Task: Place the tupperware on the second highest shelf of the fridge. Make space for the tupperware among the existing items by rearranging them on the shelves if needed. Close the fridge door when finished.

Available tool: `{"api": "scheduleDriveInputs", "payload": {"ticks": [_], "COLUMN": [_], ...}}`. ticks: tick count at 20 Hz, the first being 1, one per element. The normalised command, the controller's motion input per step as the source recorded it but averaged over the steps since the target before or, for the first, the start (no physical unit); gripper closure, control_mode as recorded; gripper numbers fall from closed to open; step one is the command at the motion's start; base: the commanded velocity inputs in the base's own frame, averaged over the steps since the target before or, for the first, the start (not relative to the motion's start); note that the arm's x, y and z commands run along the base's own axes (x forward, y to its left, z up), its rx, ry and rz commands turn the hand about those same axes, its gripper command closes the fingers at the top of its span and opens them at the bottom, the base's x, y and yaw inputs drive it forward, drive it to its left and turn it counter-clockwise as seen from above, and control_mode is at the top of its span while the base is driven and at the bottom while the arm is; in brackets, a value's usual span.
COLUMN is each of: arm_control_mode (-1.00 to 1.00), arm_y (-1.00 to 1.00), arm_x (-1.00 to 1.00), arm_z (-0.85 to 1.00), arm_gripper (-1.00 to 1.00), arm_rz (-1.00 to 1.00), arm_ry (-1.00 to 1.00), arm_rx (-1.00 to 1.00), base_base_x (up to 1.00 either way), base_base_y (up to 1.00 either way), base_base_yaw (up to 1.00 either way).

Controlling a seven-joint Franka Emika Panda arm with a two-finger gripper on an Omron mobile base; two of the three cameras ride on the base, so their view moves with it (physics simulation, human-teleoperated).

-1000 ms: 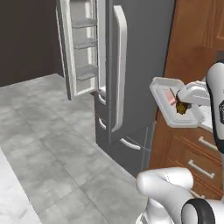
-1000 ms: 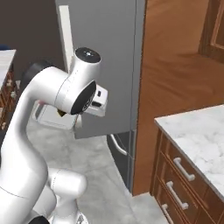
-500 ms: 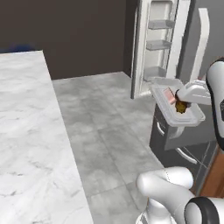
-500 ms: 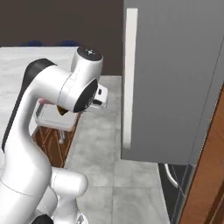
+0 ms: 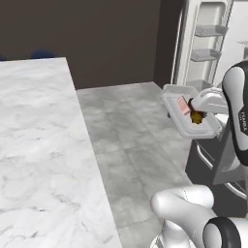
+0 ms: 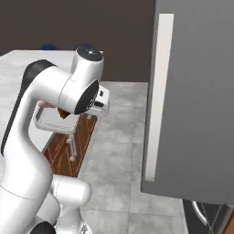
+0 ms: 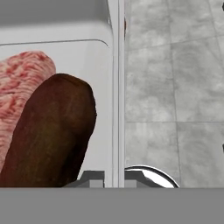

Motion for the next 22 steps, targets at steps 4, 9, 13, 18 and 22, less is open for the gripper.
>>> {"api": "scheduleDriveInputs", "payload": {"ticks": [4,9,13,18,22], "arm_control_mode": [1.0,1.0,1.0,1.0,1.0], "arm_y": [0.0,0.0,0.0,0.0,0.0], "arm_x": [0.0,0.0,0.0,0.0,0.0], "arm_z": [0.0,0.0,0.0,0.0,0.0], "arm_gripper": [1.0,1.0,1.0,1.0,1.0], "arm_rz": [0.0,0.0,0.0,0.0,0.0], "arm_ry": [0.0,0.0,0.0,0.0,0.0], "arm_rx": [0.0,0.0,0.0,0.0,0.0], "base_base_x": [0.91,1.0,1.0,0.88,0.96], "base_base_y": [0.01,0.13,0.26,0.19,0.37], "base_base_yaw": [-0.19,-0.26,-0.28,-0.28,-0.32]}}
